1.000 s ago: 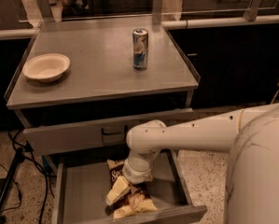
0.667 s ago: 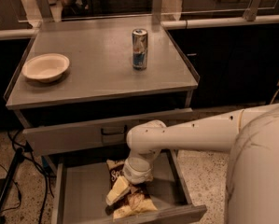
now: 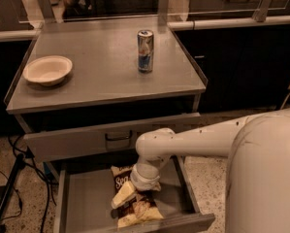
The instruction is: Pick brown chip bag from middle drawer and place on counter
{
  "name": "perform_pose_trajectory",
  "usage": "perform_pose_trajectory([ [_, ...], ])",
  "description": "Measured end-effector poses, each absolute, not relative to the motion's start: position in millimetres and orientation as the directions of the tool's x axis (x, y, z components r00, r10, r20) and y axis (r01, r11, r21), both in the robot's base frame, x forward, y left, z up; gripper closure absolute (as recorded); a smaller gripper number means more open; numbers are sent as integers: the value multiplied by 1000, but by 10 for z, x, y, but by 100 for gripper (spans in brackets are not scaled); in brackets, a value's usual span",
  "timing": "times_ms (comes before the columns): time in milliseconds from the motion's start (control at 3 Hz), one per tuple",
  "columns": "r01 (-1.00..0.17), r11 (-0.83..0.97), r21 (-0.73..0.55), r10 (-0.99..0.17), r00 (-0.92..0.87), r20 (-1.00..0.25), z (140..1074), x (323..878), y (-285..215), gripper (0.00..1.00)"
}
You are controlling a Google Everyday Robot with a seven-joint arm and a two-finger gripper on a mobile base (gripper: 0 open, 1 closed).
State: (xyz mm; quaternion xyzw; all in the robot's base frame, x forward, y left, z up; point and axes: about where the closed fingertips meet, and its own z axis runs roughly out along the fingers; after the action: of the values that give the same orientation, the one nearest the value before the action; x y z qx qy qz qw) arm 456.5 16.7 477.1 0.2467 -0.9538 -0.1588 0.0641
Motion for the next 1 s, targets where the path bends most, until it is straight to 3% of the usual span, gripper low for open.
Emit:
perform_pose_trajectory([
  [667, -334, 878, 343, -377, -924, 64, 4505, 4684, 114, 0],
  [1000, -334, 878, 343, -377, -924, 65, 4504, 4683, 115, 0],
])
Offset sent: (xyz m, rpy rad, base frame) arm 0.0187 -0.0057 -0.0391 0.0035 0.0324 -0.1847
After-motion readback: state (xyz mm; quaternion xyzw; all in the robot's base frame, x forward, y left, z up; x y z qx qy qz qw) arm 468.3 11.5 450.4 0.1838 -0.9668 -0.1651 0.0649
